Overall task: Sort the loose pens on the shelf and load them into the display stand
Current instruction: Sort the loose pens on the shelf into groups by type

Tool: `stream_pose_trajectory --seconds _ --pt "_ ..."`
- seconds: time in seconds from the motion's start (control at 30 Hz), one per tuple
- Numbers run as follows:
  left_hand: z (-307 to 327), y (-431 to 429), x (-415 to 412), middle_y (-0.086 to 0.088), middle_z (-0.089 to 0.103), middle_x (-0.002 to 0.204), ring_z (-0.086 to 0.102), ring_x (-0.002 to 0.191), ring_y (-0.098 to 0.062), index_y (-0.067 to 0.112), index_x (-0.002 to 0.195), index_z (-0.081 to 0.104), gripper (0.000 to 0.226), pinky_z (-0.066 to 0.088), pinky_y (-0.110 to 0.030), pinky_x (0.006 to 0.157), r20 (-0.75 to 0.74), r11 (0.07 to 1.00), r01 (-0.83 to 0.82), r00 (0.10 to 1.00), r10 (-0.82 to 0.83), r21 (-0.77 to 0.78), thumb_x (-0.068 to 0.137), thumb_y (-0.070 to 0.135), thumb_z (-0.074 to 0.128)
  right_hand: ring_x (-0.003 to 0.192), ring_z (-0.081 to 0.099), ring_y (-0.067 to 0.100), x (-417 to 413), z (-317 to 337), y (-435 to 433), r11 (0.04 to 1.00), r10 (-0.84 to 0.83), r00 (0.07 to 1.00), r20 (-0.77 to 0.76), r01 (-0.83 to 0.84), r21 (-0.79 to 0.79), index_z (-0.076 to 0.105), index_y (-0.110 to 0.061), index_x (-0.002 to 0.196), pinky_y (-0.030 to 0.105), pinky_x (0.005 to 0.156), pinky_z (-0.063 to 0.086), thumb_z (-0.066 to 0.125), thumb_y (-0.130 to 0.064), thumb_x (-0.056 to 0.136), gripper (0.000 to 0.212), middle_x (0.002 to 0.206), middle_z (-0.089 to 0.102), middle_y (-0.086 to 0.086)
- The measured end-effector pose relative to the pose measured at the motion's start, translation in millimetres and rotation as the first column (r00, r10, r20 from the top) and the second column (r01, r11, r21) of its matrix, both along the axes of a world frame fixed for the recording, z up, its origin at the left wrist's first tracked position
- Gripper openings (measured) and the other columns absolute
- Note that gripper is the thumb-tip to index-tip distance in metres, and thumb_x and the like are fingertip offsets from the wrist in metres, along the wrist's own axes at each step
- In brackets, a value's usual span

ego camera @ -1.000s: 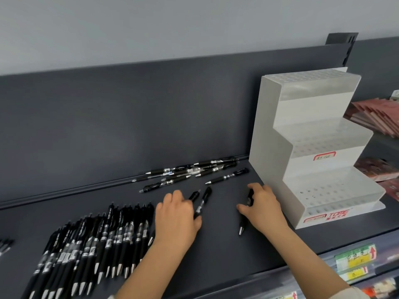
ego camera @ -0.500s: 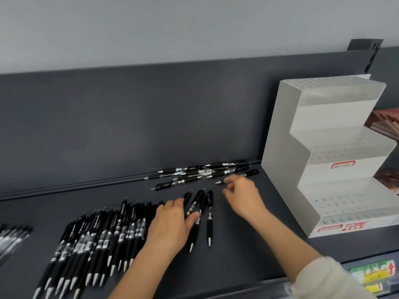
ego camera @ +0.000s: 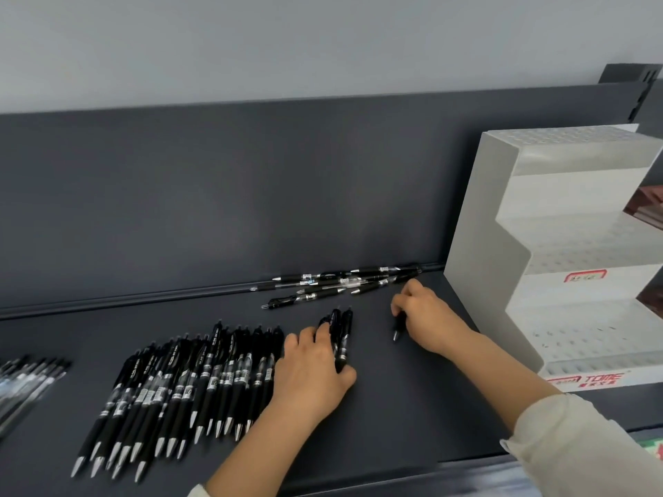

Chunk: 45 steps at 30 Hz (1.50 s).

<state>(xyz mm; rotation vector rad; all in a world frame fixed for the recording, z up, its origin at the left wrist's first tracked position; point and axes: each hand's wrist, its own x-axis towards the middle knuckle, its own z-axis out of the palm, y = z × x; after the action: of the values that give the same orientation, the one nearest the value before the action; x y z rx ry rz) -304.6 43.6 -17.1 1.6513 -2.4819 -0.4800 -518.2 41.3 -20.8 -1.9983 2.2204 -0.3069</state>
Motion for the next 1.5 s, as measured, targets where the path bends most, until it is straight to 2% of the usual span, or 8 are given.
stream_pose_trajectory --seconds 0.2,0.4,0.53,0.73,0.9,1.07,1.23,1.5 --pt "0.4 9.7 7.3 0.001 0.034 0.142 0.030 0.128 -0.020 0.016 0.147 0.023 0.069 0.039 -0.030 0.098 -0.036 0.997 -0.061 0.998 0.059 -0.056 0.090 0.044 0.050 0.106 0.051 0.019 38.4 -1.6 22.4 0.988 0.155 0.975 0.161 -0.149 -0.050 0.067 -0.017 0.101 0.027 0.090 0.044 0.047 0.005 0.084 0.034 0.116 0.044 -0.002" --pt "-0.7 19.6 22.9 0.005 0.032 0.135 0.033 0.124 -0.015 0.019 0.134 0.042 0.052 0.045 -0.025 0.089 -0.029 0.985 -0.100 0.995 0.097 -0.143 0.091 0.049 0.047 0.112 0.052 0.010 88.8 -7.5 42.8 0.961 0.272 0.907 0.322 -0.242 -0.132 0.061 -0.016 0.123 0.016 0.100 0.038 0.048 0.002 0.088 0.041 0.123 0.053 -0.003" --pt "-2.1 16.1 32.8 0.007 0.038 0.131 0.036 0.120 -0.013 0.022 0.133 0.046 0.049 0.046 -0.025 0.087 -0.068 0.976 -0.111 0.993 0.100 -0.187 0.092 0.049 0.046 0.090 0.054 0.003 101.6 -11.4 35.7 0.970 0.231 0.883 0.410 -0.178 -0.163 0.063 -0.015 0.120 0.007 0.087 0.040 0.057 -0.002 0.087 0.036 0.118 0.057 -0.002" --pt "-1.5 3.0 40.4 0.011 0.036 0.140 0.032 0.127 -0.012 0.030 0.139 0.041 0.050 0.037 -0.027 0.100 -0.074 0.966 -0.039 0.997 0.020 -0.256 0.093 0.049 0.043 0.087 0.058 0.009 115.8 -16.4 32.3 0.987 0.149 0.832 0.534 -0.093 -0.131 0.066 -0.012 0.113 0.026 0.078 0.055 0.061 -0.005 0.087 0.027 0.105 0.051 -0.007" --pt "1.3 -3.6 32.0 0.020 0.027 0.145 0.023 0.133 -0.009 0.040 0.134 0.045 0.046 0.030 -0.032 0.103 -0.065 0.973 0.062 0.995 -0.078 -0.223 0.090 0.055 0.045 0.067 0.059 0.008 96.2 -2.3 22.2 0.999 0.036 0.706 0.708 -0.020 -0.032 0.061 -0.011 0.116 0.019 0.057 0.055 0.066 0.000 0.081 0.037 0.100 0.059 -0.001" --pt "-1.9 1.9 21.7 0.022 0.023 0.147 0.015 0.137 -0.008 0.041 0.116 0.058 0.033 0.021 -0.037 0.108 -0.019 0.980 0.132 0.990 -0.136 -0.151 0.087 0.054 0.050 0.096 0.061 0.015 31.7 2.5 -14.5 0.968 -0.149 0.894 0.422 0.220 -0.124 0.063 -0.015 0.116 0.028 0.092 0.048 0.064 -0.004 0.081 0.036 0.115 0.063 0.001" --pt "-0.7 2.6 20.3 0.020 0.031 0.143 0.020 0.135 -0.009 0.034 0.103 0.062 0.020 0.025 -0.037 0.105 -0.051 0.988 0.088 0.994 -0.095 -0.124 0.087 0.033 0.050 0.127 0.033 0.025 14.5 -6.2 -28.9 0.992 -0.075 0.997 0.006 0.075 -0.100 0.040 -0.016 0.140 0.037 0.100 0.038 0.049 -0.018 0.095 0.046 0.143 0.037 0.002" --pt "1.2 0.3 21.5 0.022 0.036 0.138 0.026 0.131 -0.004 0.034 0.109 0.061 0.024 0.024 -0.033 0.105 -0.036 0.986 0.113 0.992 -0.118 -0.124 0.089 0.033 0.048 0.124 0.036 0.027 -0.5 -6.0 -47.8 0.987 -0.143 0.986 -0.090 0.135 -0.084 0.044 -0.017 0.136 0.041 0.098 0.034 0.046 -0.020 0.097 0.039 0.137 0.043 0.003"
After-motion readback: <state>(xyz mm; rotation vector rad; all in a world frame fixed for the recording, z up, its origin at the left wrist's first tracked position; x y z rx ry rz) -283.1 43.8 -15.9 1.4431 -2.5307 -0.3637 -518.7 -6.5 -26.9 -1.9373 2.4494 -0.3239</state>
